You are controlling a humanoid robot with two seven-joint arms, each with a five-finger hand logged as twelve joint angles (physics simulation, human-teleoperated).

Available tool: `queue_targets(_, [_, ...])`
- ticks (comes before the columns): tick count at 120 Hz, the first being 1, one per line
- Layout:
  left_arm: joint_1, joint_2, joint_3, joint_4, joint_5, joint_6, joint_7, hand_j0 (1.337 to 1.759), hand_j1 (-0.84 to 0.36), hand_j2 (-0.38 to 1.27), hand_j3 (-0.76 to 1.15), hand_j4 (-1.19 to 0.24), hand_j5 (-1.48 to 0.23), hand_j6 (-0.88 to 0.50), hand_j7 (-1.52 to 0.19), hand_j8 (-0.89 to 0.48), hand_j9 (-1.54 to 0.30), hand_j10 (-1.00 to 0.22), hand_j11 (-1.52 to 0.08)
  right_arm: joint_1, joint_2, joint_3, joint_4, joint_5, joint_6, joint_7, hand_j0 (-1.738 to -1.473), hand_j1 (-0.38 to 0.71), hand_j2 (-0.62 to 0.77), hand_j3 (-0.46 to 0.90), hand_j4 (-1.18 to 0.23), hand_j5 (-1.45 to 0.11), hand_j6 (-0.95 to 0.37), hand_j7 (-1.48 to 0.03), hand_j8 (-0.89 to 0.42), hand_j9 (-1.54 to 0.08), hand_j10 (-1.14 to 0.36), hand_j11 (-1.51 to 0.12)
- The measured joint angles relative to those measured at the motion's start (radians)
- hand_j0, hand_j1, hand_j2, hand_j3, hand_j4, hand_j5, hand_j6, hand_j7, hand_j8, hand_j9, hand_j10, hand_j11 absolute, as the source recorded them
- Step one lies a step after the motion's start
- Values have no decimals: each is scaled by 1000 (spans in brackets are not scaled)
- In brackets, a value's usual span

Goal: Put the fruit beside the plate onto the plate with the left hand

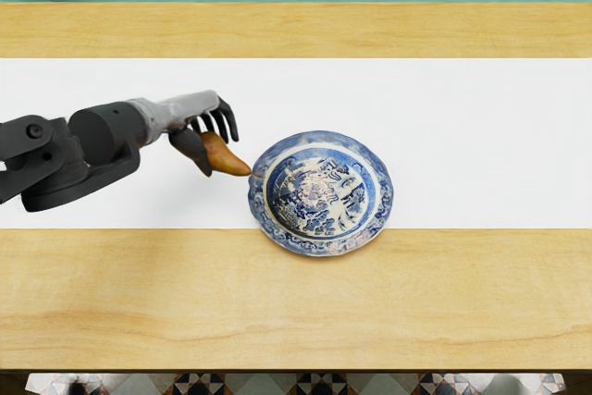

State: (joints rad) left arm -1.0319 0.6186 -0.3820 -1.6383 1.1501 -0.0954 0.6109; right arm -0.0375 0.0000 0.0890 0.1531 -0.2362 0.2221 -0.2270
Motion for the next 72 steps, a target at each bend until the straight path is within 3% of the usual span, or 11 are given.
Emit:
queue_targets(51, [-10, -183, 2, 1, -12, -2, 0, 1658, -361, 520, 0, -615, -847, -564, -809, -520, -813, -610, -818, 0, 0, 0, 0, 0, 0, 0, -1658, -322, -4, 0, -22, -29, -22, -29, -22, -29, -22, -29])
queue_targets(72, [-2, -227, 7, 34, -10, -2, 0, 1658, -325, 435, 0, -617, -846, -568, -810, -535, -815, -617, -818, 0, 0, 0, 0, 0, 0, 0, -1658, -322, -4, 0, -22, -29, -22, -29, -22, -29, -22, -29])
